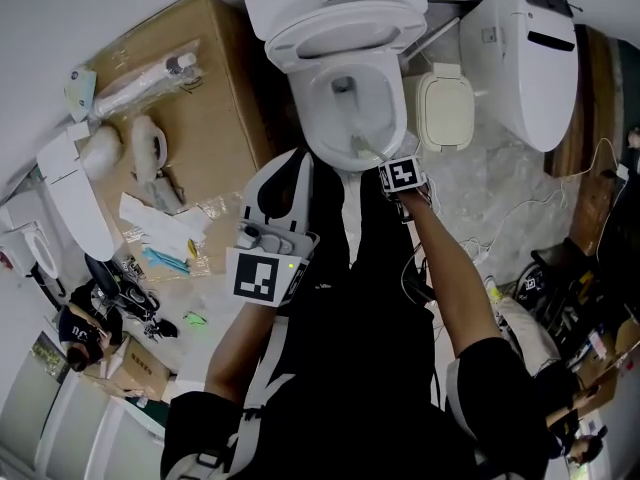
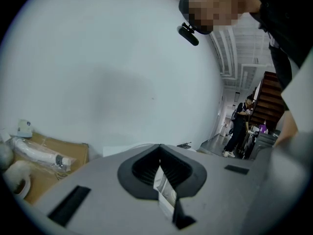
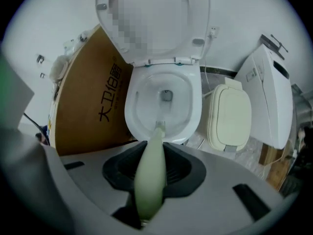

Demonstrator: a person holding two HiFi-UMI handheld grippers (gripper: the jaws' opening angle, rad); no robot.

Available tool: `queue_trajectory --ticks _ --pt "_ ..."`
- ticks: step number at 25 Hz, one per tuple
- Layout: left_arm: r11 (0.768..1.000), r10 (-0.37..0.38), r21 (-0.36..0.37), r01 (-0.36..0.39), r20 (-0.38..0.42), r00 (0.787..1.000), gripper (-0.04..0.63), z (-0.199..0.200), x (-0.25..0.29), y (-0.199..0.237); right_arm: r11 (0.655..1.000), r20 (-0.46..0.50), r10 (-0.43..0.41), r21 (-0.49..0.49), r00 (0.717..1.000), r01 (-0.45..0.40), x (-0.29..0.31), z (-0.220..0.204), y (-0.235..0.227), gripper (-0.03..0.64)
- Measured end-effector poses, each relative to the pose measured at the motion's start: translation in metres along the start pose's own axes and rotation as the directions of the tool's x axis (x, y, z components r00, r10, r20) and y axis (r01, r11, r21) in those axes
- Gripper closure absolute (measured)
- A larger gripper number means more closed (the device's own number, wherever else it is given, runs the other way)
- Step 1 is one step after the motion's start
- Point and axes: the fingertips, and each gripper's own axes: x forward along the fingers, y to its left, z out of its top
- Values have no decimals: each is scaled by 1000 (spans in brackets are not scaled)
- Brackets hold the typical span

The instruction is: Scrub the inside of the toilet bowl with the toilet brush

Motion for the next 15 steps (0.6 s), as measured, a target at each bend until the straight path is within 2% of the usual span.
queue_trajectory --ticks 5,7,11,15 --pt "998 59 19 -59 10 998 589 7 9 -15 990 -38 -2 -140 999 -4 -5 3 -12 506" --pt "996 83 12 -84 22 996 589 9 12 -22 976 -52 -5 -215 999 -6 -5 3 -17 506" --pt "991 133 -2 -133 11 991 589 5 20 -31 927 -57 -30 -376 998 6 -7 4 -28 506" --pt "986 165 -2 -165 3 986 589 -2 28 -40 861 -43 -66 -507 997 35 -11 11 -45 506"
